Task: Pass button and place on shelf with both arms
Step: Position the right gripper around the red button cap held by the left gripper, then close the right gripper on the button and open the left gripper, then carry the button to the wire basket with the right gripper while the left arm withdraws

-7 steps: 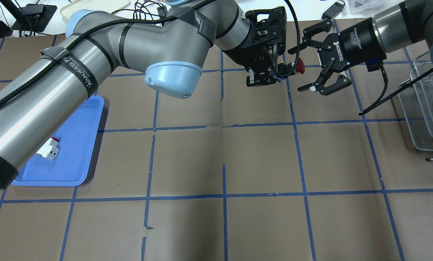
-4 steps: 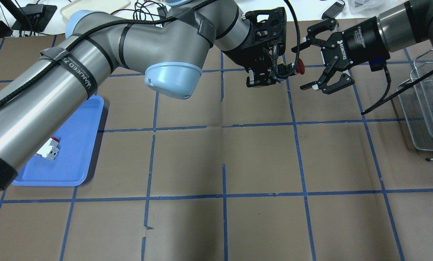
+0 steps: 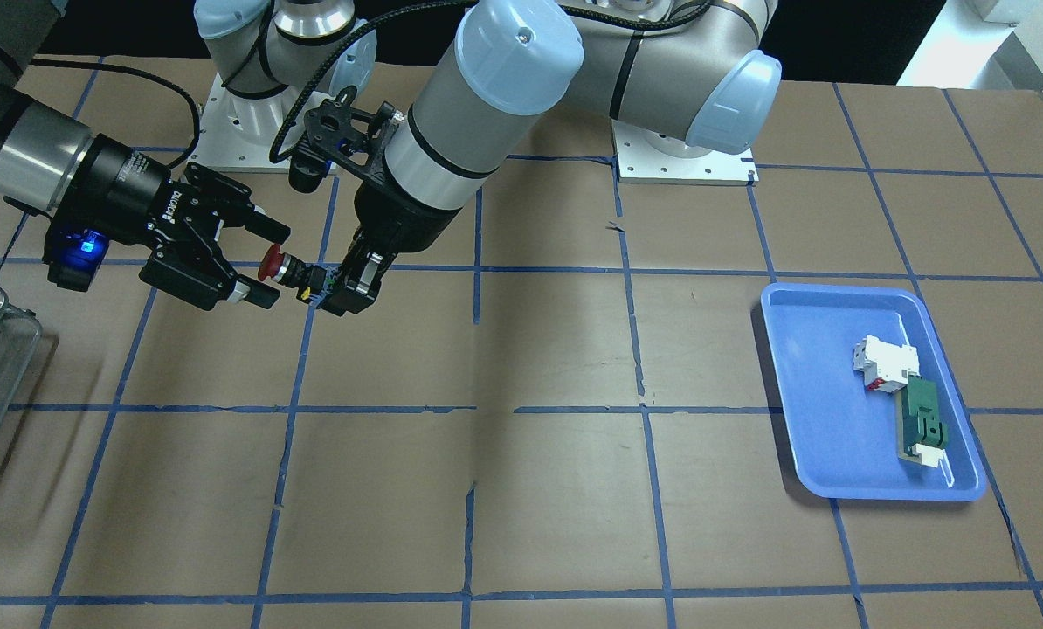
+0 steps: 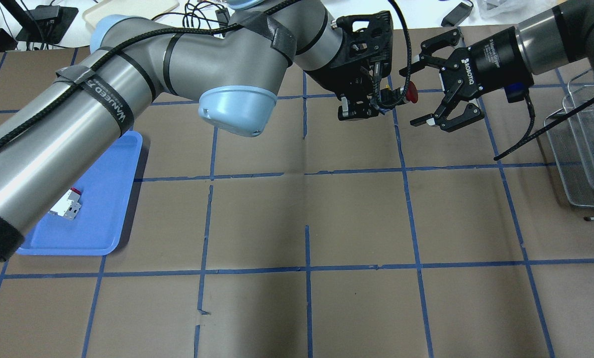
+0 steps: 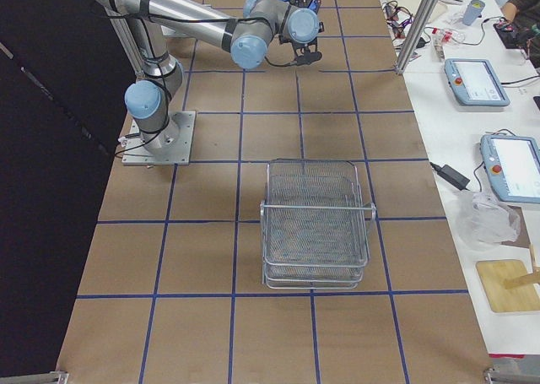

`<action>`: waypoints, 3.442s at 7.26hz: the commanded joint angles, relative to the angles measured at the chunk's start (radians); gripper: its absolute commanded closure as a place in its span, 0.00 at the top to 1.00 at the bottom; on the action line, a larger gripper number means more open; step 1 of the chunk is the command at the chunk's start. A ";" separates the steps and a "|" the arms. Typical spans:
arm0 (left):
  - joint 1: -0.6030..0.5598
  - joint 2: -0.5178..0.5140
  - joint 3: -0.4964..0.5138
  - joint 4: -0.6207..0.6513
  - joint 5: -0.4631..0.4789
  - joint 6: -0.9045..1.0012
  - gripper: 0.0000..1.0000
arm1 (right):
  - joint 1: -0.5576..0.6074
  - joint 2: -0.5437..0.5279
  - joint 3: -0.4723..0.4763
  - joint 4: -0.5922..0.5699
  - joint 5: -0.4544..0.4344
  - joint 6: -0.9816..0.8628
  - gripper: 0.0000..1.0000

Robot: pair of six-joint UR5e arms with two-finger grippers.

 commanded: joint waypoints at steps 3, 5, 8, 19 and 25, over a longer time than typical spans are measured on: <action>0.000 0.009 -0.002 -0.002 0.001 0.002 0.00 | 0.000 0.000 -0.010 0.000 0.009 0.024 0.83; 0.000 0.005 0.001 0.003 0.001 0.002 0.00 | 0.000 0.000 -0.007 0.003 0.023 0.025 0.82; 0.000 0.000 -0.001 0.016 0.001 0.002 0.00 | 0.000 0.000 -0.010 0.003 0.024 0.025 0.82; 0.033 0.031 -0.002 -0.045 0.015 0.001 1.00 | -0.002 -0.002 -0.041 0.007 0.024 0.025 0.15; 0.254 0.126 -0.013 -0.342 0.246 -0.077 1.00 | -0.055 -0.005 -0.174 0.075 -0.594 -0.781 0.15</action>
